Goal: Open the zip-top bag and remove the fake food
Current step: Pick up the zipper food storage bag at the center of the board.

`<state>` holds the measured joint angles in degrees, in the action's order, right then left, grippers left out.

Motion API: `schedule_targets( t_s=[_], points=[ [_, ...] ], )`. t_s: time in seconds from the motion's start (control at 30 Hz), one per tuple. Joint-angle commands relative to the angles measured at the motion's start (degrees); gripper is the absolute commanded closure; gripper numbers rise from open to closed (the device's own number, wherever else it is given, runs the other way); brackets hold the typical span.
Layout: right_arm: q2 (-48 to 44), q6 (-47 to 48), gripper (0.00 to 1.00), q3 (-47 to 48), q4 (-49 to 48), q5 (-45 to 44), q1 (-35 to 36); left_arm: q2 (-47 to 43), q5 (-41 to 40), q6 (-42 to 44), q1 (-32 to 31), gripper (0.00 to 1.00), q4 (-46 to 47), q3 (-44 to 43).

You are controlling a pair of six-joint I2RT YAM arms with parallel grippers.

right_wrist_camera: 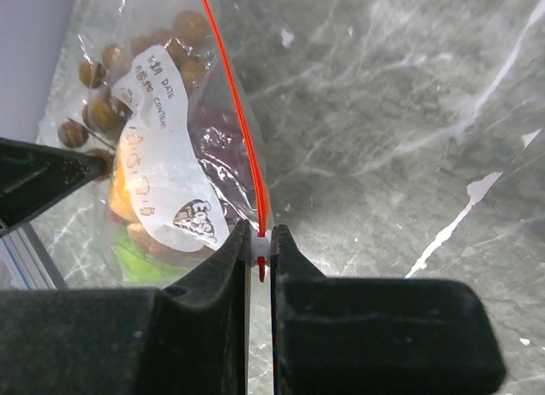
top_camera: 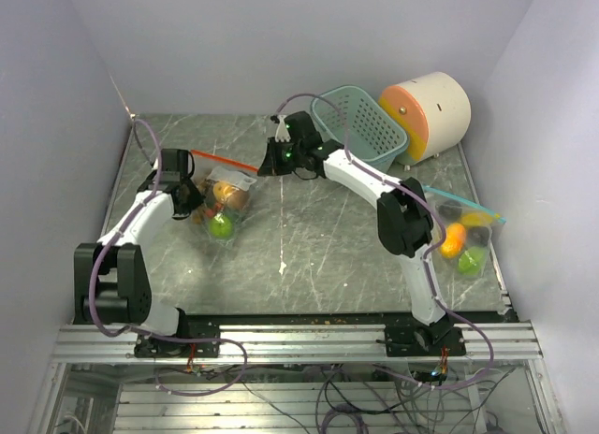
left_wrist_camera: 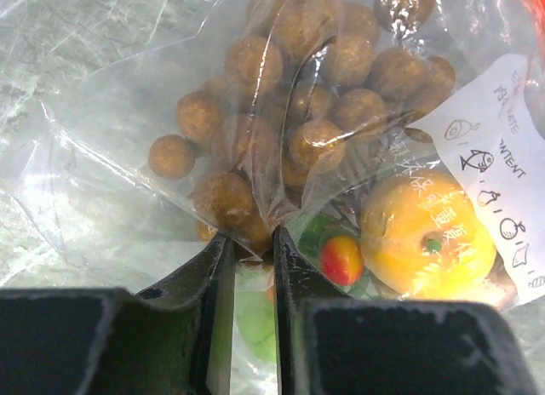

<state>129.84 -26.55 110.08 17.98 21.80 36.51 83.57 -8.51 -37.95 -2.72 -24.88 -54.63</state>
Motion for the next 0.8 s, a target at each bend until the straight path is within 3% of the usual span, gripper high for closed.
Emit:
schedule_targets(
  t_s=[0.0,0.17,0.23,0.27,0.6,0.77],
  points=[
    [-4.66,2.98,1.0,4.7,2.02,-2.76,0.16,-5.52,2.34,-1.24,0.15,0.67,-3.24,-5.28],
    [-7.31,9.48,1.0,8.92,7.1,-2.0,0.14,-9.15,0.25,5.8,-0.6,0.27,-7.55,-13.6],
    [-8.06,12.42,1.0,10.88,9.72,-0.92,0.18,-9.86,0.43,9.78,-1.15,0.04,-8.44,-16.84],
    [-8.48,13.82,1.0,11.86,10.84,-0.03,0.19,-10.3,2.12,12.41,-1.41,0.0,-7.82,-18.03],
    [-19.4,27.14,1.0,4.94,12.95,8.42,0.18,-7.04,32.5,27.21,-3.8,0.01,9.98,-20.74],
    [-21.97,30.57,1.0,5.45,16.36,11.5,0.14,-4.64,39.29,30.32,-3.96,0.01,19.71,-20.92]
  ],
)
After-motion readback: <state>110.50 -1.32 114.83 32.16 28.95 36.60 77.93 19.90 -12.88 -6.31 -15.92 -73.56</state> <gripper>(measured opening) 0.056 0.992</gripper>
